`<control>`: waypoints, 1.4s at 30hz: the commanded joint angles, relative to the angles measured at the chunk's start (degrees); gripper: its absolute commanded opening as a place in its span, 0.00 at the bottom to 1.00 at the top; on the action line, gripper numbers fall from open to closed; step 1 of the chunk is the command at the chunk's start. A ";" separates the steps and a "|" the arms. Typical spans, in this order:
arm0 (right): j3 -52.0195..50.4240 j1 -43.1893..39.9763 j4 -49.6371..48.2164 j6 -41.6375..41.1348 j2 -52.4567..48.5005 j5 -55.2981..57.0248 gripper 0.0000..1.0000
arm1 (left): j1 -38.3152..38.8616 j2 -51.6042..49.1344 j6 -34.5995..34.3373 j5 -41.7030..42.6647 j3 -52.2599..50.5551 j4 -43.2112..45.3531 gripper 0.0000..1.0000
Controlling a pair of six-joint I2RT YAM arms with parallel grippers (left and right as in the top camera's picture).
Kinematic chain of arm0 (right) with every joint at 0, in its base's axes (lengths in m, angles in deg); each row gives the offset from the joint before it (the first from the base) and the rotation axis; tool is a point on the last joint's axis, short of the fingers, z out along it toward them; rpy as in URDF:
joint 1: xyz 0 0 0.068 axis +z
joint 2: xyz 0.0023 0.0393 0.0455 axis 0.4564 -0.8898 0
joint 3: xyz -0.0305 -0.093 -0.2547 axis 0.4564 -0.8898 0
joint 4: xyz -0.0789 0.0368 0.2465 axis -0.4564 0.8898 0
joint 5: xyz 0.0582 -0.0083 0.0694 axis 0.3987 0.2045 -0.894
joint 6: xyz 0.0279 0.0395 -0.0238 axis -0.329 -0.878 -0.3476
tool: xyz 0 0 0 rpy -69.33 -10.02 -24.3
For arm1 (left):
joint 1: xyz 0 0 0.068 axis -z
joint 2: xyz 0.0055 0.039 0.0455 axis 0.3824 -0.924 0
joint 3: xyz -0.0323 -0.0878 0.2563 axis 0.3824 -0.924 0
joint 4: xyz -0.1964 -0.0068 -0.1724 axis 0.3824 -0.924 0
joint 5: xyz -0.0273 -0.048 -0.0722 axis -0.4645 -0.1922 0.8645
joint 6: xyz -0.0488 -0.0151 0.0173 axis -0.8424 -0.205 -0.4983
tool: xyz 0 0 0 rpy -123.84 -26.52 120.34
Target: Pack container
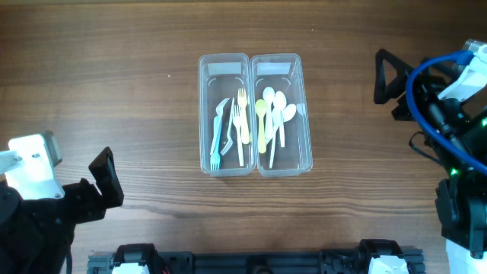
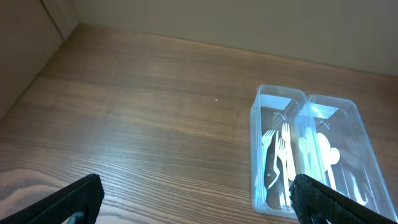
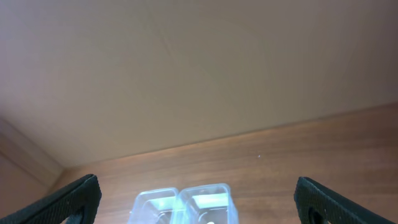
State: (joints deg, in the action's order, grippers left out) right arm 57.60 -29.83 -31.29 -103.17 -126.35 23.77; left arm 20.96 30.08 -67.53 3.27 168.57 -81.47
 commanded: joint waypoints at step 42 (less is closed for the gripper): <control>-65.48 -0.09 -16.00 32.72 51.43 3.48 1.00 | -0.22 -0.15 0.92 1.11 0.04 0.02 1.00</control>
State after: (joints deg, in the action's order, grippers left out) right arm -7.82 -29.83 -46.50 -71.39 -75.97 24.82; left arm 20.96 29.92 -67.51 3.31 168.57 -81.63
